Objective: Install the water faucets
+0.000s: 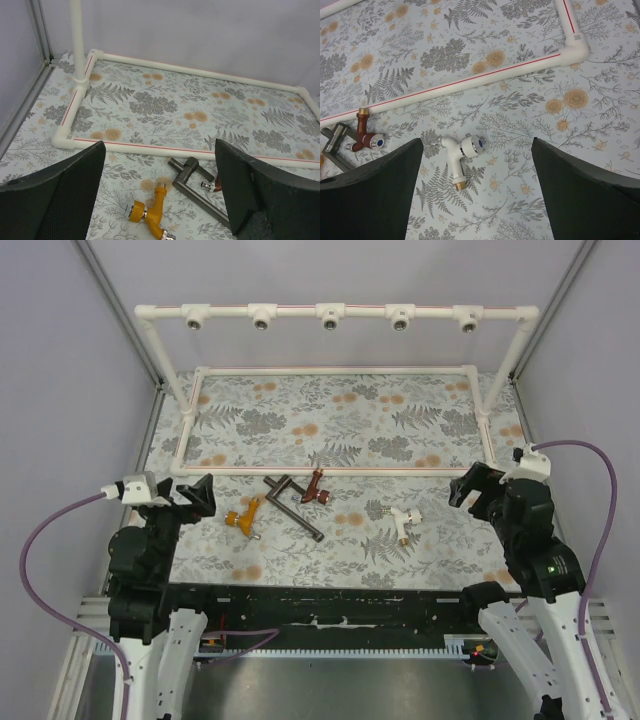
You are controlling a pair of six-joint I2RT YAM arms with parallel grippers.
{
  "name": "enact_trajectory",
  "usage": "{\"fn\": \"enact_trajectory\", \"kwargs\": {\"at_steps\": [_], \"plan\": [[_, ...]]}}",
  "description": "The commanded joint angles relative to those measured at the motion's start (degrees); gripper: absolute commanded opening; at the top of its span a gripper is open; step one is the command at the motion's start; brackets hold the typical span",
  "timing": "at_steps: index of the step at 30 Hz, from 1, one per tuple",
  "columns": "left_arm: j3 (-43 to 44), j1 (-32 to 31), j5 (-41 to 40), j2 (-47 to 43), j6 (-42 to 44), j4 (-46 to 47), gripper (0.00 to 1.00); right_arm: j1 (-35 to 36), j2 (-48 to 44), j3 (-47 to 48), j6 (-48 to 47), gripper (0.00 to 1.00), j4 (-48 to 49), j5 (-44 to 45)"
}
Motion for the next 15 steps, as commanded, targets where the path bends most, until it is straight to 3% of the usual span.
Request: {"fn": "enact_trajectory", "kwargs": {"at_steps": [1,15], "plan": [[-0.6,-0.3,2.0,0.0,-1.7,-0.1,0.94,0.0,0.7,0.9,0.9,0.98,-1.6,-1.1],[-6.2,-2.3,7.7,-0.6,-10.6,-0.3,0.95,-0.1,18.2,-1.6,6.3,0.98,-5.4,-11.8]]}}
